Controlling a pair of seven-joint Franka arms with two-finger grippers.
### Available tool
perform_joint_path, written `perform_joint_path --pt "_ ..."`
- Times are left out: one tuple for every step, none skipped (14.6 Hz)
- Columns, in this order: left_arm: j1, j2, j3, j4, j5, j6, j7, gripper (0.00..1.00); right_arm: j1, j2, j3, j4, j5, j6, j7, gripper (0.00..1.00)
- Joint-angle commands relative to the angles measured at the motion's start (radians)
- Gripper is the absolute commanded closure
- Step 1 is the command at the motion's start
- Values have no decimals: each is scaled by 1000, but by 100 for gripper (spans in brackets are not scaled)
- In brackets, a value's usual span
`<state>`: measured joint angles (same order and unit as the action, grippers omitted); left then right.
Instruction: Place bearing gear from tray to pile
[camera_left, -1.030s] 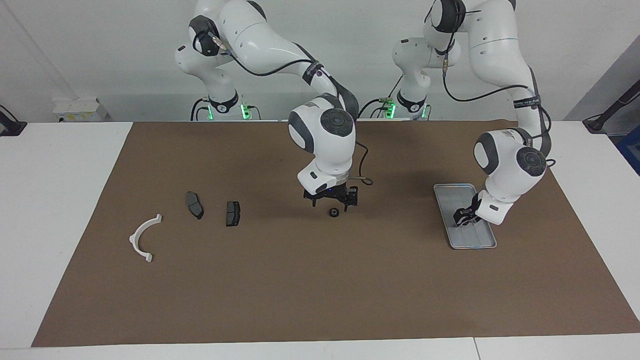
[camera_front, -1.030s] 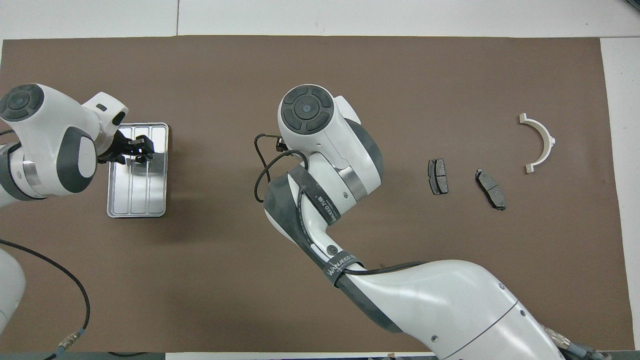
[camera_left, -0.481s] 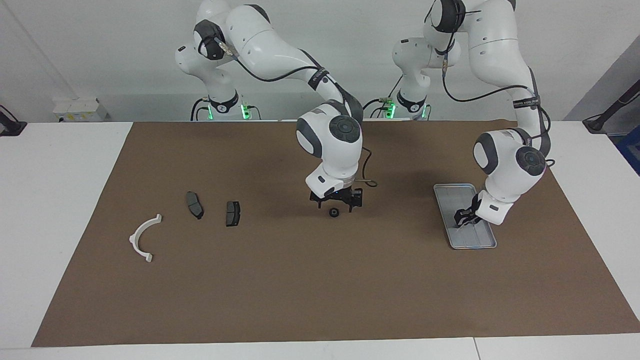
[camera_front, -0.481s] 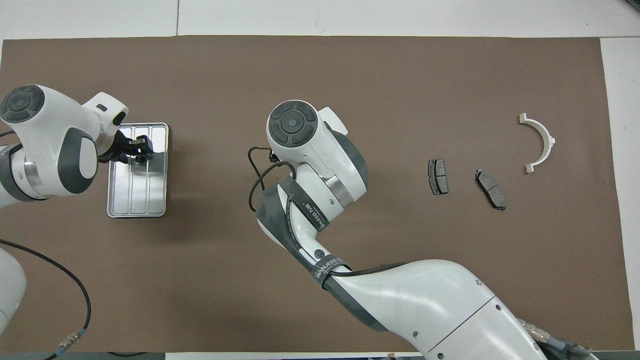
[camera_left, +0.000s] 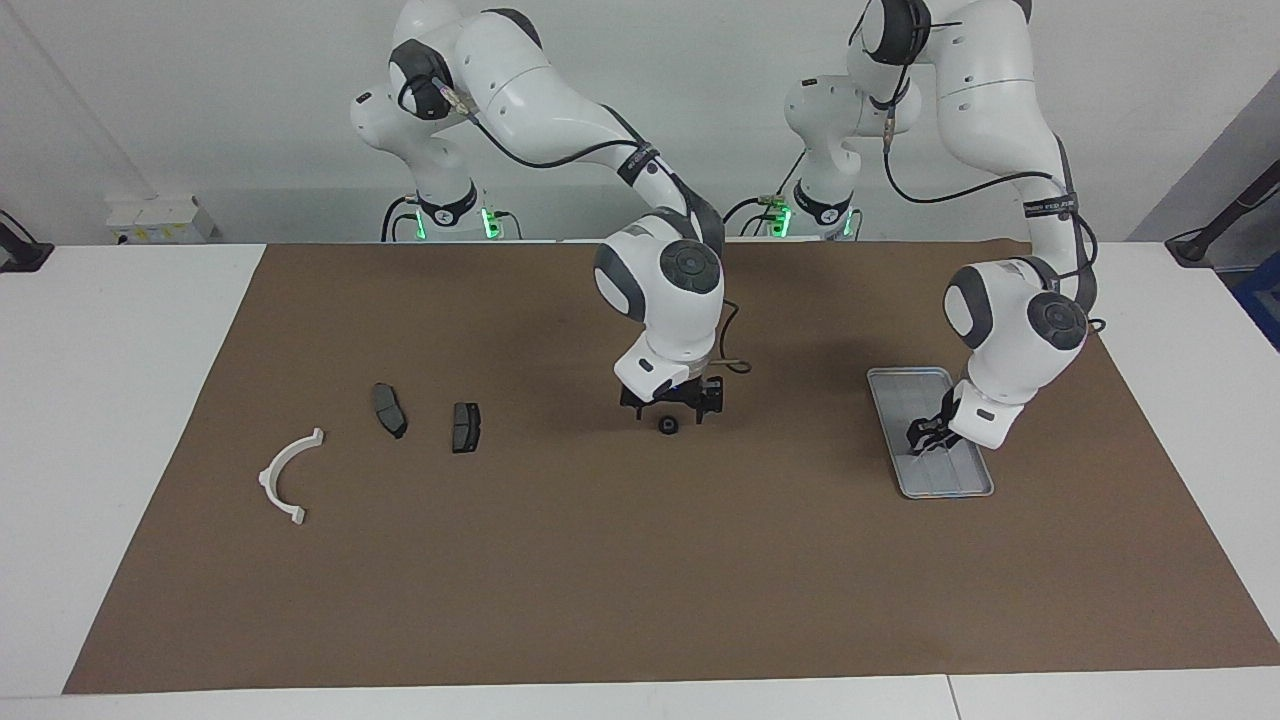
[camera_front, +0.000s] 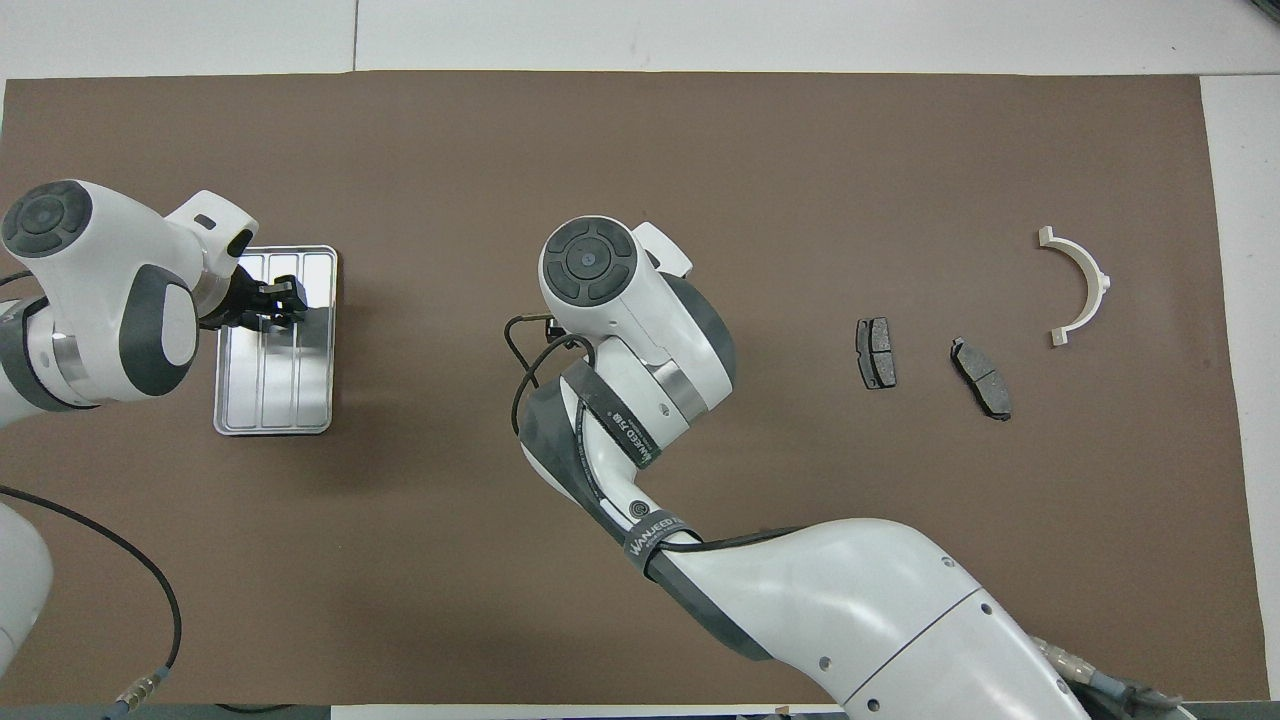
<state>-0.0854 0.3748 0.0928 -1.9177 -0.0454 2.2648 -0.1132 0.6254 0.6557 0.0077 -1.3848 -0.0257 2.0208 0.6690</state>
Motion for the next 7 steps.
perform_joint_path --pt "-1 -28 -2 -47 -7 22 -8 49 -1 -36 1 -53 -13 26 -19 0" --pt "-2 -28 -2 -47 -7 22 -8 50 -1 -36 1 -53 -11 33 -17 0" --pt "-2 -28 -2 -47 -7 21 -8 50 -1 -36 1 -63 -8 61 -11 0" --pt "-2 -28 -2 -47 -7 22 -8 50 -1 -41 3 -85 -6 84 -11 0" --pt "-2 -28 -2 -47 -7 21 -8 50 -1 -45 3 -103 -6 101 -11 0" --pt "-4 -28 -2 -47 -7 22 -8 50 -1 -51 1 -114 -8 104 -11 0" --pt "-5 -28 -2 -47 -7 21 -10 50 -1 -54 3 -117 -6 104 -11 0"
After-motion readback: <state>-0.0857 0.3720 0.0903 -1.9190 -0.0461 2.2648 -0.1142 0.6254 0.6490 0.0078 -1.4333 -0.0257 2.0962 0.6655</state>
